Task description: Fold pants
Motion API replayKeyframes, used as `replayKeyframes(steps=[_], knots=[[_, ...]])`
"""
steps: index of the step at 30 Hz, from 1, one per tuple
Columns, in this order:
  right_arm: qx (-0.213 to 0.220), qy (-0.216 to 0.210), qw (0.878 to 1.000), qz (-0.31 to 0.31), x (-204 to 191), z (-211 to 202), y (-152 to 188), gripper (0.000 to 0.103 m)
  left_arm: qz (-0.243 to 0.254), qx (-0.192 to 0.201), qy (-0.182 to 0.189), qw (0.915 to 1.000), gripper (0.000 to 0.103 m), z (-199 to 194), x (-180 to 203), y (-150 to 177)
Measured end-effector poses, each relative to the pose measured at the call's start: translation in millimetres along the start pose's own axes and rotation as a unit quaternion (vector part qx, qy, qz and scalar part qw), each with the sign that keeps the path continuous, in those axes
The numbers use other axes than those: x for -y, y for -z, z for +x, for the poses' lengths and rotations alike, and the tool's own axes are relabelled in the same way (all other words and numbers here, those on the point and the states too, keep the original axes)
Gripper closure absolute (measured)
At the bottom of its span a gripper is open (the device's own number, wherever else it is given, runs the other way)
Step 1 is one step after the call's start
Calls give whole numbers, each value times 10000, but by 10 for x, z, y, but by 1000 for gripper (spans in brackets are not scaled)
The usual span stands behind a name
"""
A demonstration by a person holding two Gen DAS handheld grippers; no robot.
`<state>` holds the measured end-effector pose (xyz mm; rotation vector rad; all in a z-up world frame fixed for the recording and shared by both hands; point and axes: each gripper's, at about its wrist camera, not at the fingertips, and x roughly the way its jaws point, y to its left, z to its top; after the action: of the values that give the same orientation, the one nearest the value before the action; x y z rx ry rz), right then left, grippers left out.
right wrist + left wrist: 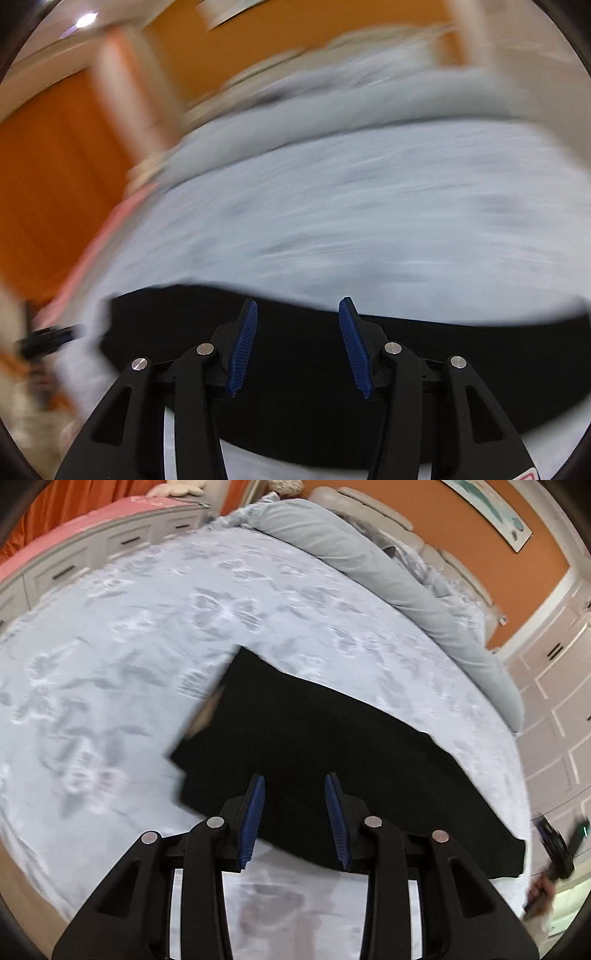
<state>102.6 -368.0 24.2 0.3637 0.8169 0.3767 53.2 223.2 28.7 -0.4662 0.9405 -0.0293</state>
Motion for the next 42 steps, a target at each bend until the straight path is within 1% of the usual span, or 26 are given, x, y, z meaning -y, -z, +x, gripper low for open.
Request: replayKeyframes(steps=[1,2,4,7,9,13,14,15,16,18,20,21,23,24,26,27,29,31,32,34,35,36,37,38,40,42], knots=[[-300,-344,9990,15,-189,324,-102,57,27,-18,123,9999,70,66,76,47],[-636,-640,9959,40,-406,707,-197,60,63,-47,234,9997,70,151,148,87],[-1029,-890,9907,45,-702,1276,-331,61,-25,-139,221,9997,70,366,277,165],[-1456,-840,9858,19,-935,1929,-506,61,-116,-337,440,9984,70,679,332,357],[-1791,-725,9811,-88,-1013,2229,-557,61,51,-338,415,9986,70,838,385,475],[-2277,-454,9709,-595,-1147,2420,-382,60,580,12,147,9982,69,912,458,618],[-2327,-393,9682,-830,-1189,2425,-312,69,661,47,104,9977,68,908,480,628],[-2316,-216,9665,-1082,-1250,2483,-296,84,727,74,93,9973,61,895,492,630],[-2268,-53,9651,-1308,-1279,2529,-278,89,801,94,116,9967,55,895,512,612],[-2084,-45,9680,-1394,-1312,2522,-333,98,876,124,42,9961,54,912,524,593],[-1621,-41,9782,-1295,-1284,2480,-526,99,905,230,-150,9955,54,908,532,586],[-1505,-69,9816,-1172,-1236,2495,-610,103,908,262,-196,9953,54,917,553,580],[-1306,90,9854,-1087,-1159,2590,-730,103,937,307,-287,9947,53,938,576,599],[-1262,211,9856,-1106,-1126,2636,-756,103,980,342,-339,9940,53,940,594,609],[-1245,280,9871,-972,-1070,2666,-763,103,1130,423,-492,9915,49,940,656,644],[-1171,204,9892,-862,-1048,2584,-738,99,1194,450,-540,9904,45,939,684,661],[-934,-53,9903,-1026,-1151,2299,-638,98,1222,494,-568,9896,43,909,687,682],[-937,-138,9848,-1458,-1279,2011,-380,98,1170,508,-542,9904,43,890,678,677],[-1046,-138,9821,-1562,-1318,2003,-286,98,1108,506,-509,9912,42,888,666,663],[-1247,223,9724,-1957,-1431,2096,-103,98,921,483,-390,9938,41,888,631,622],[-1281,410,9687,-2086,-1460,2175,-67,93,840,480,-343,9947,41,886,614,607],[-1361,437,9677,-2078,-1460,2235,-45,86,776,487,-300,9953,41,880,594,607],[-1511,384,9671,-2009,-1458,2311,-21,83,748,512,-294,9955,41,877,579,602],[-1543,392,9667,-2002,-1466,2336,2,81,756,543,-342,9951,41,870,572,607],[-1435,465,9671,-2050,-1492,2339,45,76,771,581,-424,9944,41,872,567,600],[-1348,509,9707,-1925,-1472,2293,62,73,708,601,-416,9948,41,879,558,569]])
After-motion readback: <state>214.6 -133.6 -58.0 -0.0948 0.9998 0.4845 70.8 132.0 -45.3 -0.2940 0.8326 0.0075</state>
